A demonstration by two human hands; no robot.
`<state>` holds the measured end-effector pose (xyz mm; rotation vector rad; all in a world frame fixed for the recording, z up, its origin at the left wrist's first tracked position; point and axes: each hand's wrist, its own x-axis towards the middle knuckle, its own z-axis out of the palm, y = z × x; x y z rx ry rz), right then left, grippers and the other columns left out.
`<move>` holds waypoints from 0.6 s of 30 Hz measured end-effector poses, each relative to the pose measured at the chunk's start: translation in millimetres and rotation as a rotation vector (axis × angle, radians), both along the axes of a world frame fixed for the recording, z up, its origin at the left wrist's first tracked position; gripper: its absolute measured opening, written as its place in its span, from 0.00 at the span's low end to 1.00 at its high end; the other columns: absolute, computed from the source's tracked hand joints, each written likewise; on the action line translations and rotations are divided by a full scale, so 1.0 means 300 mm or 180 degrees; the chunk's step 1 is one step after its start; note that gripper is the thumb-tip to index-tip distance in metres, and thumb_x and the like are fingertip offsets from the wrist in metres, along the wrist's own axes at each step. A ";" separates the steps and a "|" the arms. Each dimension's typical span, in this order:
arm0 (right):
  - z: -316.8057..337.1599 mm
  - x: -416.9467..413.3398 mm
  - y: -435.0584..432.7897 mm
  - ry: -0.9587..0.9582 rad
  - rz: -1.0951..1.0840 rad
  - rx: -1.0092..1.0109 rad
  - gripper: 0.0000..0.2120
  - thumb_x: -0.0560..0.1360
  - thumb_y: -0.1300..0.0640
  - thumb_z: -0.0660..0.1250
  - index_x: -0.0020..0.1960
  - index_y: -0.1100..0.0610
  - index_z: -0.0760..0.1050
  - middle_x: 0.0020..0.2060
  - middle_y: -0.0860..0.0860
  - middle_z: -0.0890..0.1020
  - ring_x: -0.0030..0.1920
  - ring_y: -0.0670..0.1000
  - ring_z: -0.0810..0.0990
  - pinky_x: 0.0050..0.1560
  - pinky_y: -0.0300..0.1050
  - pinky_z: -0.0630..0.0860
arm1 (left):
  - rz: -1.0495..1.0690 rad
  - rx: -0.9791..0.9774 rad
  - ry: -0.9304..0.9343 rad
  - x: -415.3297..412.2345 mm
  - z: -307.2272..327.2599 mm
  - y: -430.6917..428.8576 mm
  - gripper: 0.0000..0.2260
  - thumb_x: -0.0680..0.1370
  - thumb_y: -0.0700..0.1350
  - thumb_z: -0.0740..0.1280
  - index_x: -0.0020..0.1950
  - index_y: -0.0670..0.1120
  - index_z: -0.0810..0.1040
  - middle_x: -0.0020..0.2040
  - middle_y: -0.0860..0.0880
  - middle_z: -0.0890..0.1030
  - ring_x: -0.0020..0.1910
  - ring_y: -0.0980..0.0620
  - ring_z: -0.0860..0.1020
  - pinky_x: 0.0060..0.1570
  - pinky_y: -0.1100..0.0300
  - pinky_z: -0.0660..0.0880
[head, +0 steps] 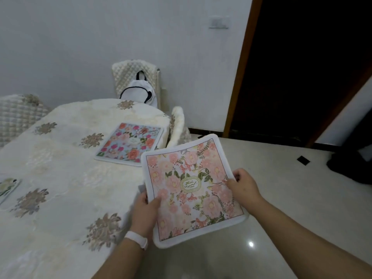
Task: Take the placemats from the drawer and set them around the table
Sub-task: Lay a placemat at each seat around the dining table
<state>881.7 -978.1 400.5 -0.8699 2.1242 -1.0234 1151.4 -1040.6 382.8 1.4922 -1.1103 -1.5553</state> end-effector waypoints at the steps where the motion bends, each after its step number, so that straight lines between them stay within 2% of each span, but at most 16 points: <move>1: -0.004 -0.070 0.009 -0.0031 -0.0055 -0.0003 0.03 0.78 0.57 0.66 0.47 0.54 0.72 0.43 0.52 0.80 0.42 0.52 0.81 0.39 0.48 0.78 | -0.0076 0.0045 -0.0017 -0.074 0.002 -0.011 0.07 0.79 0.40 0.67 0.55 0.48 0.79 0.50 0.45 0.86 0.45 0.42 0.85 0.44 0.44 0.82; 3: -0.011 -0.211 0.022 -0.0103 -0.0141 -0.0009 0.03 0.78 0.57 0.66 0.47 0.55 0.72 0.43 0.52 0.80 0.42 0.53 0.81 0.39 0.49 0.78 | -0.0119 0.0088 -0.0003 -0.223 0.005 -0.026 0.08 0.79 0.40 0.67 0.58 0.46 0.78 0.50 0.44 0.86 0.45 0.42 0.85 0.45 0.42 0.82; 8: -0.001 -0.511 0.018 -0.0167 -0.0324 -0.0062 0.03 0.77 0.59 0.67 0.48 0.57 0.73 0.42 0.53 0.80 0.38 0.50 0.78 0.33 0.44 0.72 | -0.0134 0.0029 -0.0014 -0.541 0.025 -0.053 0.05 0.79 0.39 0.68 0.54 0.44 0.79 0.47 0.45 0.86 0.40 0.45 0.86 0.36 0.52 0.81; 10: -0.002 -0.600 0.002 -0.0171 -0.0368 -0.0059 0.03 0.76 0.59 0.67 0.48 0.57 0.73 0.42 0.54 0.80 0.37 0.50 0.77 0.33 0.43 0.71 | -0.0153 0.0029 -0.0070 -0.635 0.028 -0.082 0.04 0.79 0.39 0.67 0.53 0.44 0.79 0.47 0.45 0.86 0.40 0.45 0.85 0.35 0.53 0.81; 15: -0.023 -0.763 -0.089 -0.0226 -0.0441 -0.0108 0.04 0.75 0.58 0.68 0.46 0.56 0.73 0.43 0.56 0.81 0.39 0.55 0.80 0.38 0.49 0.76 | -0.0198 0.0125 0.0012 -0.811 0.036 -0.199 0.07 0.80 0.37 0.66 0.56 0.45 0.80 0.48 0.44 0.86 0.43 0.42 0.85 0.42 0.45 0.82; 18: -0.042 -0.842 -0.178 -0.0345 -0.0532 -0.0081 0.03 0.76 0.58 0.68 0.47 0.54 0.74 0.43 0.53 0.81 0.43 0.56 0.82 0.42 0.52 0.79 | -0.0207 0.0165 0.0045 -0.903 0.027 -0.292 0.07 0.80 0.36 0.65 0.54 0.46 0.79 0.47 0.45 0.86 0.42 0.43 0.85 0.39 0.48 0.82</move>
